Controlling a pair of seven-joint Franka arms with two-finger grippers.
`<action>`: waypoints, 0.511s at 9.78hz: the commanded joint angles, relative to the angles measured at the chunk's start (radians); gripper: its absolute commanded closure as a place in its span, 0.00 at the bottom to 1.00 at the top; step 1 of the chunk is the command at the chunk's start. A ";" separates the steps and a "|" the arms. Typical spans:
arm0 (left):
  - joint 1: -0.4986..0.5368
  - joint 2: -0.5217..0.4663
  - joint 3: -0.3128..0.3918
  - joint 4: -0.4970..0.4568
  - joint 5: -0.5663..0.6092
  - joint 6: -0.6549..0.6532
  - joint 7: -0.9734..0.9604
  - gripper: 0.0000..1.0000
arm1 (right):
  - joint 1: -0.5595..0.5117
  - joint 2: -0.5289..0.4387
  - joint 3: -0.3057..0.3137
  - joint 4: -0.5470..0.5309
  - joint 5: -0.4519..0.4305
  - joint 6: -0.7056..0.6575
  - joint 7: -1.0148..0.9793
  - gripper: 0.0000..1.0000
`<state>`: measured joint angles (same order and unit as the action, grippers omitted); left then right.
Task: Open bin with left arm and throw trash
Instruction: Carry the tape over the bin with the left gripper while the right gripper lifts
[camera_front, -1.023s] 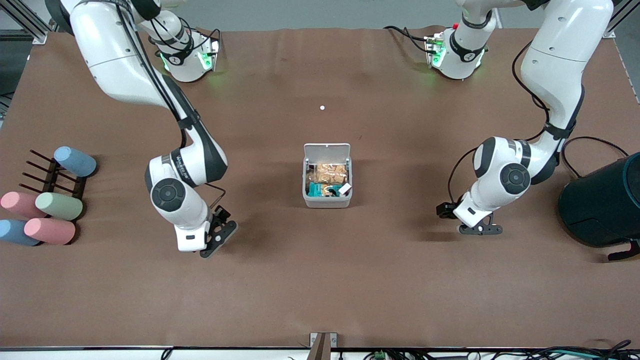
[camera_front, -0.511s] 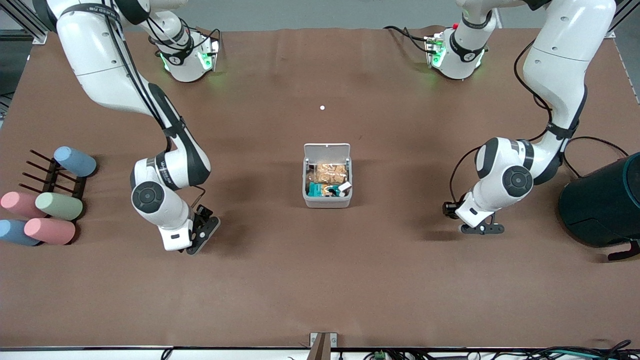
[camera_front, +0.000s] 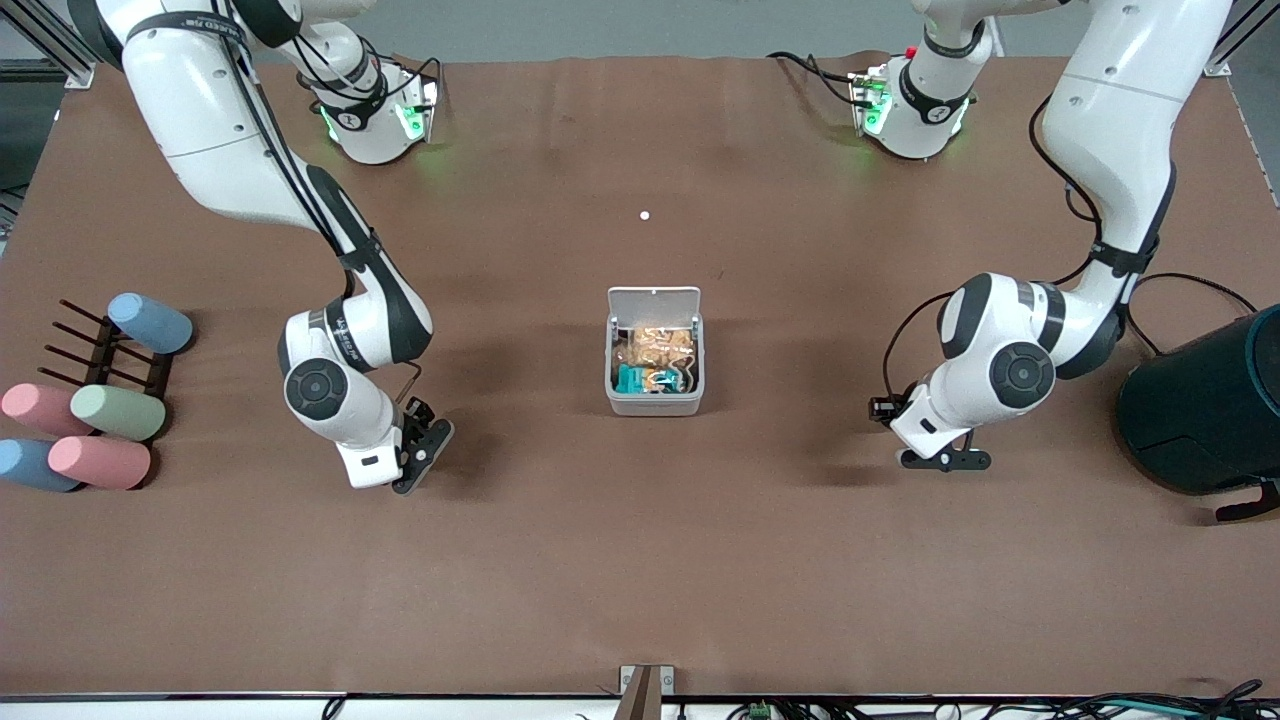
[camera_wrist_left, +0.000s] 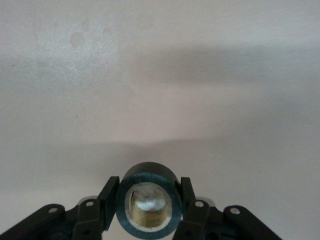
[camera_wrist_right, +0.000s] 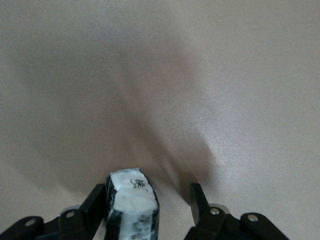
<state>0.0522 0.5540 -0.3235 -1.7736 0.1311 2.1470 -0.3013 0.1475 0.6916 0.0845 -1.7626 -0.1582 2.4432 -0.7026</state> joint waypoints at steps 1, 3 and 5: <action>-0.009 -0.012 -0.069 0.150 -0.008 -0.201 -0.103 0.90 | -0.022 -0.021 0.011 -0.021 0.015 -0.021 -0.008 0.71; -0.020 -0.003 -0.146 0.218 -0.008 -0.277 -0.226 0.90 | -0.020 -0.038 0.014 0.000 0.133 -0.119 -0.009 0.88; -0.063 -0.003 -0.150 0.236 -0.010 -0.283 -0.288 0.90 | -0.013 -0.049 0.030 0.075 0.199 -0.231 -0.008 0.88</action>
<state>0.0087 0.5347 -0.4708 -1.5721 0.1301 1.8887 -0.5584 0.1427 0.6685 0.0909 -1.7180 -0.0009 2.2781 -0.7026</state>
